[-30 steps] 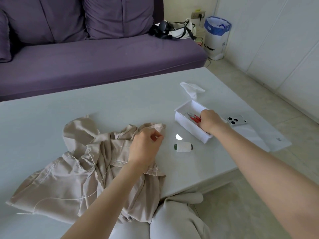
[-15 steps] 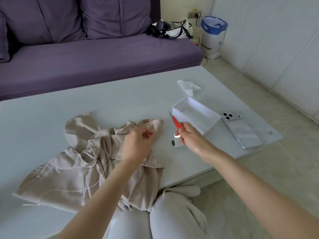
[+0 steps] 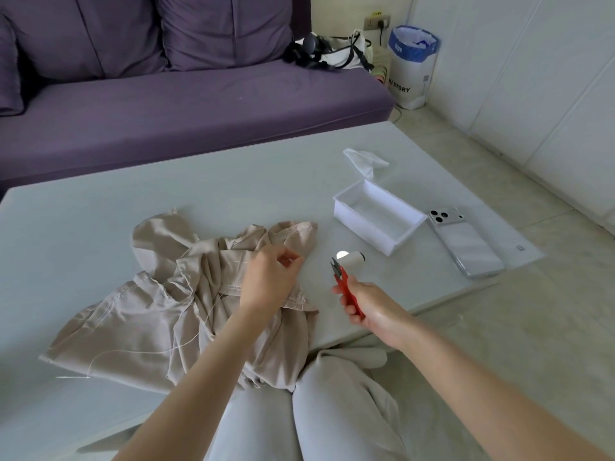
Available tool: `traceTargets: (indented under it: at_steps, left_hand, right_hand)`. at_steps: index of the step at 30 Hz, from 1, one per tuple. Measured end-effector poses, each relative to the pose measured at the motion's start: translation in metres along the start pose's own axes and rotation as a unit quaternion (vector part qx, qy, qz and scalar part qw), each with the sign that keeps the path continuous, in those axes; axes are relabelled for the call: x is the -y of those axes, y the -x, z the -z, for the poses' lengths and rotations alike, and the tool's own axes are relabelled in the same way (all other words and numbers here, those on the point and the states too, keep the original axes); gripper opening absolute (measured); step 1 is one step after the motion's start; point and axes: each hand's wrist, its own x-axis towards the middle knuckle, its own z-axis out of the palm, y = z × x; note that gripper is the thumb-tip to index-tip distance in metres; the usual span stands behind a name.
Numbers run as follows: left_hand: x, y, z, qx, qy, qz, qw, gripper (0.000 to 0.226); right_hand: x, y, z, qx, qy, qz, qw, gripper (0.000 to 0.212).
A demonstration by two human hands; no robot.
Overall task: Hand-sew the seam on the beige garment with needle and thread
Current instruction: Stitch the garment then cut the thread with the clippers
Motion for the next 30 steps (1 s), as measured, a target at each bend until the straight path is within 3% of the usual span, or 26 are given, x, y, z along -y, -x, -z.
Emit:
traceTargets:
  at_steps: [10,17,23,30]
  left_hand:
    - [0.003,0.005,-0.002,0.008,0.014,0.01,1.0,0.008]
    - [0.003,0.006,-0.004,0.014,0.014,0.009,1.0,0.008]
    - [0.006,0.005,-0.005,0.011,0.016,0.01,1.0,0.008]
    - [0.006,0.007,-0.002,-0.003,0.033,0.012,0.999,0.009]
  right_hand:
    - [0.006,-0.006,-0.002,-0.007,-0.036,-0.01,0.999,0.038]
    - [0.01,-0.018,-0.001,-0.035,0.099,0.024,0.994,0.037]
    - [0.003,-0.017,0.012,-0.02,0.133,0.086,0.987,0.036]
    - [-0.015,-0.018,0.042,-0.159,0.238,0.178,0.942,0.028]
